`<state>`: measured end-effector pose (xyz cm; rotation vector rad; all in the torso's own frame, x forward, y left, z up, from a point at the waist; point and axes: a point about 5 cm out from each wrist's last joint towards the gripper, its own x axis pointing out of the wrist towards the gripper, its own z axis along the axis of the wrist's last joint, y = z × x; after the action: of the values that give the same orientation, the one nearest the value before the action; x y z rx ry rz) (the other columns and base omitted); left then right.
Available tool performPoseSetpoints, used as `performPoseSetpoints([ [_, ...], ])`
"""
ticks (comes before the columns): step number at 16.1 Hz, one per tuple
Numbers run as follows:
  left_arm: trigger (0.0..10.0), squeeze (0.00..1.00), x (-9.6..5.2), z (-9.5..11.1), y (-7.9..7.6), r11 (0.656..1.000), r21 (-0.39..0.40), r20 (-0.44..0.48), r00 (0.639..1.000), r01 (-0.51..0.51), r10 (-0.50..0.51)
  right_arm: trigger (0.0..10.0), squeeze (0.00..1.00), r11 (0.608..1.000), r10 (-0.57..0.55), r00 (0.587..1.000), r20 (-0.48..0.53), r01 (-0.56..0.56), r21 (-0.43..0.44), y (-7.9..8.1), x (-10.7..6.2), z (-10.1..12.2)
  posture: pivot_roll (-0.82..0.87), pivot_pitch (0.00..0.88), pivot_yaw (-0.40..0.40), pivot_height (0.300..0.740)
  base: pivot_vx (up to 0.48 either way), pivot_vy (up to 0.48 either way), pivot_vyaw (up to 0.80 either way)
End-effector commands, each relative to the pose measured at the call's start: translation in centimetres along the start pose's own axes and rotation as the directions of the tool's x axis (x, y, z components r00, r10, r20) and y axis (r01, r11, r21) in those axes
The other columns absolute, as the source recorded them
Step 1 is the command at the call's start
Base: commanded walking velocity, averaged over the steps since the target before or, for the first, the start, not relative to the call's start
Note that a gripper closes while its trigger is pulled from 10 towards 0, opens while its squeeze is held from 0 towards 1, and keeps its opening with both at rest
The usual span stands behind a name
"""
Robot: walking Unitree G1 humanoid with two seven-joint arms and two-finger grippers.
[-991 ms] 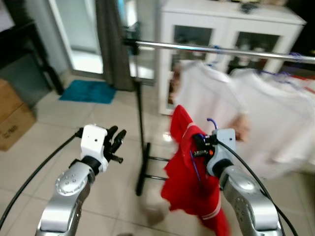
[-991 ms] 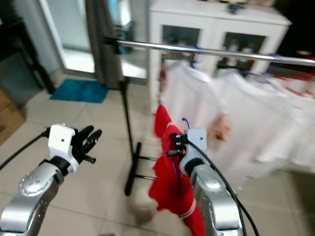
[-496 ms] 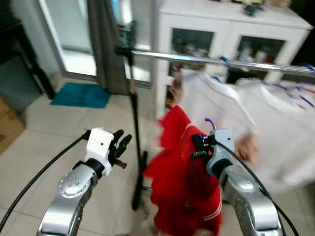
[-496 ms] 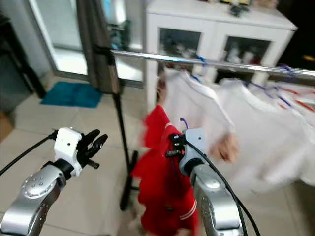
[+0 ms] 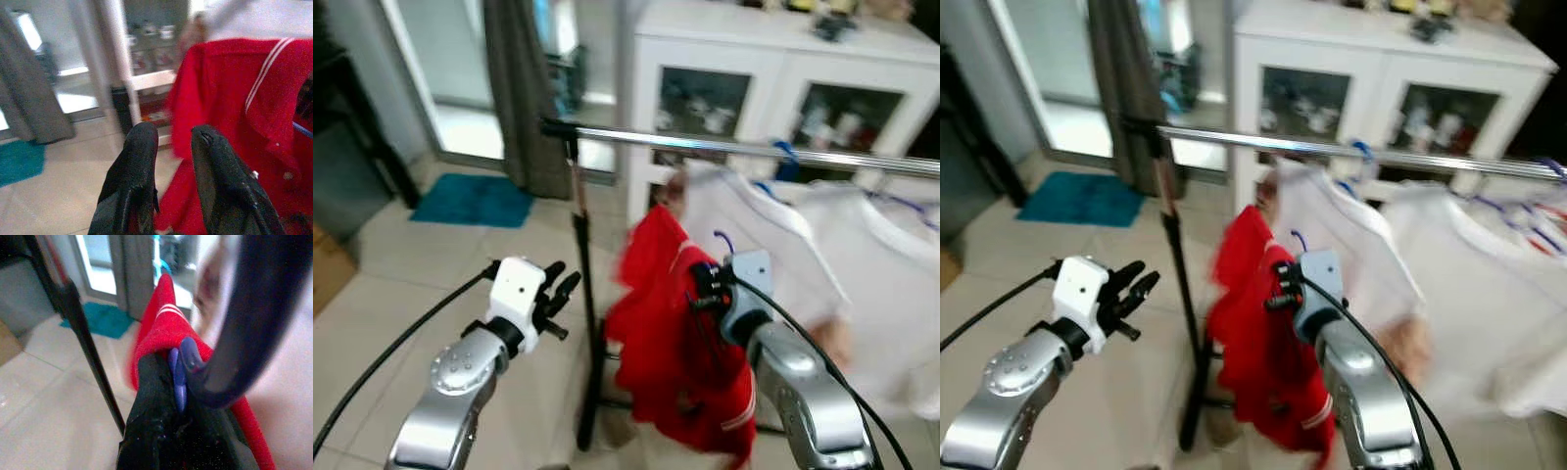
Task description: Hang hanger
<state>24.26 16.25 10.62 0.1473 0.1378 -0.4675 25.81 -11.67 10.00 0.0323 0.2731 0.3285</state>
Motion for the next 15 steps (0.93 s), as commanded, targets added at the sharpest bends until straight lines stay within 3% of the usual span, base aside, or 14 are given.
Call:
performPoseSetpoints([
  [1,10.0,0.00,-0.3,0.1,0.5,1.000,0.017,-0.005,1.000,-0.008,0.008,10.0,0.00,1.000,0.006,0.998,0.069,-0.006,-0.006,0.6,0.2,1.8,0.01,0.022,-0.018,0.740,0.371,0.000,0.00],
  [7,10.0,0.00,-0.4,0.9,0.2,0.992,0.089,0.014,0.995,0.092,-0.094,10.0,0.00,0.999,-0.045,0.991,0.126,0.046,-0.008,0.5,2.1,5.2,0.01,0.031,-0.013,0.740,0.000,0.000,0.00],
  [15,10.0,0.00,0.4,3.2,0.2,0.974,0.145,0.045,0.982,0.175,-0.184,10.0,0.00,0.998,-0.065,0.986,0.151,0.065,0.005,-0.4,7.6,9.5,0.02,0.050,-0.004,0.740,0.000,0.000,0.00],
])
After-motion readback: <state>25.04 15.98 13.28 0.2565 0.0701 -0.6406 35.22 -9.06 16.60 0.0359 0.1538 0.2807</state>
